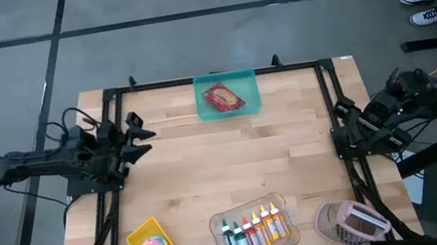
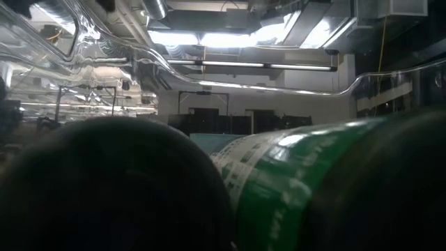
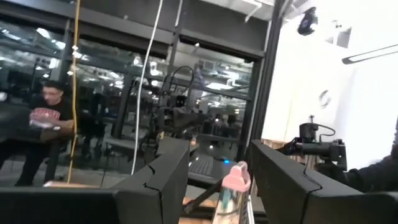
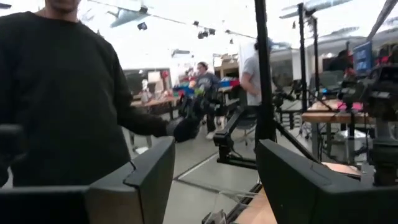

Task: Pick & Place Food Item
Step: Return to Home Position

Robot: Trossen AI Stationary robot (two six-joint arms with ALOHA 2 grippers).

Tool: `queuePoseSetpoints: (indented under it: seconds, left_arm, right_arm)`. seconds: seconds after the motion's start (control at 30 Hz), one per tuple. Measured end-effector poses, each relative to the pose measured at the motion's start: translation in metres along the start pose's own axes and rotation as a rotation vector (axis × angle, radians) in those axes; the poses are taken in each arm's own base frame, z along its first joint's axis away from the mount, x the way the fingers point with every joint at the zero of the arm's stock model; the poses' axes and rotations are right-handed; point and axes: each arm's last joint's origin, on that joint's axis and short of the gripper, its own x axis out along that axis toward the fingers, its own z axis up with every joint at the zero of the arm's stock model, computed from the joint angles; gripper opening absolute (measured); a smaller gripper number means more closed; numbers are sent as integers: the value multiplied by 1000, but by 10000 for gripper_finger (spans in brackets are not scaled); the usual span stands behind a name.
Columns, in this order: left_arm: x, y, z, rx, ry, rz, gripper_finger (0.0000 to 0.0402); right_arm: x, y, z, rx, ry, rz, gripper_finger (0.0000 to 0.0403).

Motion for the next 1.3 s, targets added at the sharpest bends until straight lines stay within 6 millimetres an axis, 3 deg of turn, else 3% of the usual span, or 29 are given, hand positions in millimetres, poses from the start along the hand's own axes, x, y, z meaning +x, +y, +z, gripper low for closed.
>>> queuePoseSetpoints:
  seconds: [0.13, 0.4, 0.5, 0.87, 1.03, 1.3]
  left_arm:
    - [-11, 6, -25, -42, 12, 42, 169]
    - [-29, 16, -63, -71, -14, 102, 169]
    - [-37, 20, -78, -96, -22, 143, 169]
    - [-37, 20, -85, -54, 61, 155, 169]
    - [-38, 23, -94, -93, 144, 224, 169]
    - [-44, 32, -107, -23, 251, 444, 169]
  right_arm:
    - [-16, 2, -27, 1, -40, -4, 223]
    - [-7, -13, -58, 47, -3, -71, 223]
    - [-4, -14, -61, 9, -68, -45, 223]
    - [5, -39, -135, 136, -41, -73, 223]
    - [5, -45, -146, 147, 61, -172, 223]
    - [3, -49, -153, -30, 140, -234, 223]
